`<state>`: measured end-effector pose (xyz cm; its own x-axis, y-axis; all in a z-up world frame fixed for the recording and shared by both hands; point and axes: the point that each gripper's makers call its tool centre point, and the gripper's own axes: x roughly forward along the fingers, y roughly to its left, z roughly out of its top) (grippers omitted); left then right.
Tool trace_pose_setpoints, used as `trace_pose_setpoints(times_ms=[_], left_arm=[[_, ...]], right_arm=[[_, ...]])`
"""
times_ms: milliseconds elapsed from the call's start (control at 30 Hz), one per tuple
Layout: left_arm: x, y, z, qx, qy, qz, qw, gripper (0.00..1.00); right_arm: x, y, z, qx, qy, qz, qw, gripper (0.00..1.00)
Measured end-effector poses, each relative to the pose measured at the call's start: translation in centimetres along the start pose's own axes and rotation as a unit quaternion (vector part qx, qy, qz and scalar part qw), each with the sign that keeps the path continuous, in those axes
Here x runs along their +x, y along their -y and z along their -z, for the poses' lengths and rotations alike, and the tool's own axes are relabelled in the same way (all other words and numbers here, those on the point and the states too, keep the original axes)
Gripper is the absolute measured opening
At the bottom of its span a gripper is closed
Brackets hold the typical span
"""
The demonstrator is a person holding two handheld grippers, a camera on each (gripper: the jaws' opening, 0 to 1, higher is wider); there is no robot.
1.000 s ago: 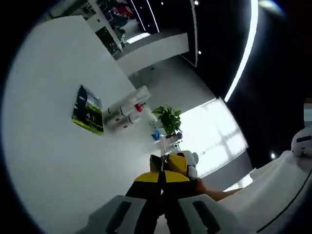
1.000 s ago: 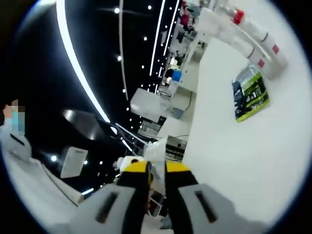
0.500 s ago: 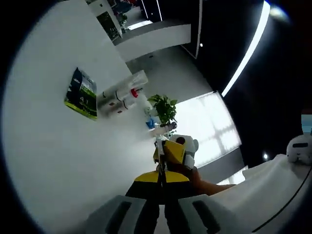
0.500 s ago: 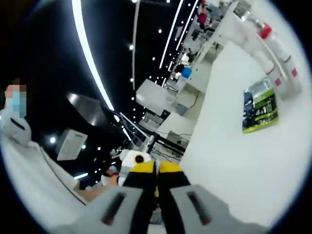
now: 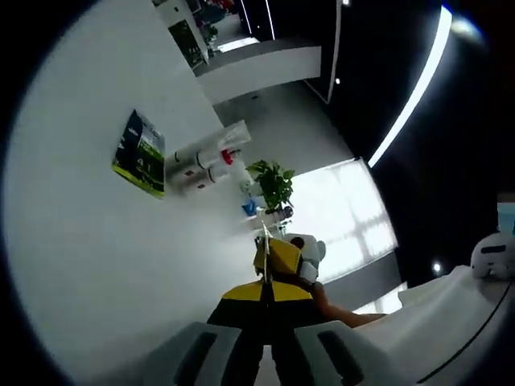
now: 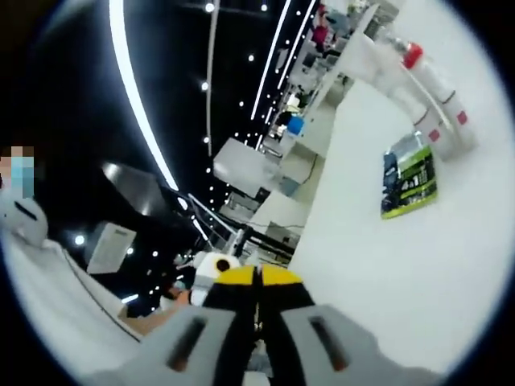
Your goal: Arrange the skincare products in the storage area until every visible bottle or jar stands upright without overlapping.
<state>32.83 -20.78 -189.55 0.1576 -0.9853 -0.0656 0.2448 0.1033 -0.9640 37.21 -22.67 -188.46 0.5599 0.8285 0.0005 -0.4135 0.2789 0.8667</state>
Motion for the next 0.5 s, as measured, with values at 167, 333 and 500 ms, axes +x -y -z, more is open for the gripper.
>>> trace_pose_setpoints(times_ms=[167,333,500], left_arm=[[0.3,-0.1,-0.5,-0.005,0.003,0.007,1.0000,0.00],[0.4,-0.8,-1.7,-0.010,0.002,0.005,0.9999,0.00],[0.4,-1.8,-3.3,-0.008,0.006,-0.004,0.9999,0.00]], right_arm=[[-0.1,0.4,-0.7,0.008,0.020,0.013,0.9997,0.14],[-1.4,1.4,-1.2,-0.019,0.034,0.043,0.9983,0.26],[-3.0,2.2,-0.8,-0.044,0.028,0.075,0.9958,0.32]])
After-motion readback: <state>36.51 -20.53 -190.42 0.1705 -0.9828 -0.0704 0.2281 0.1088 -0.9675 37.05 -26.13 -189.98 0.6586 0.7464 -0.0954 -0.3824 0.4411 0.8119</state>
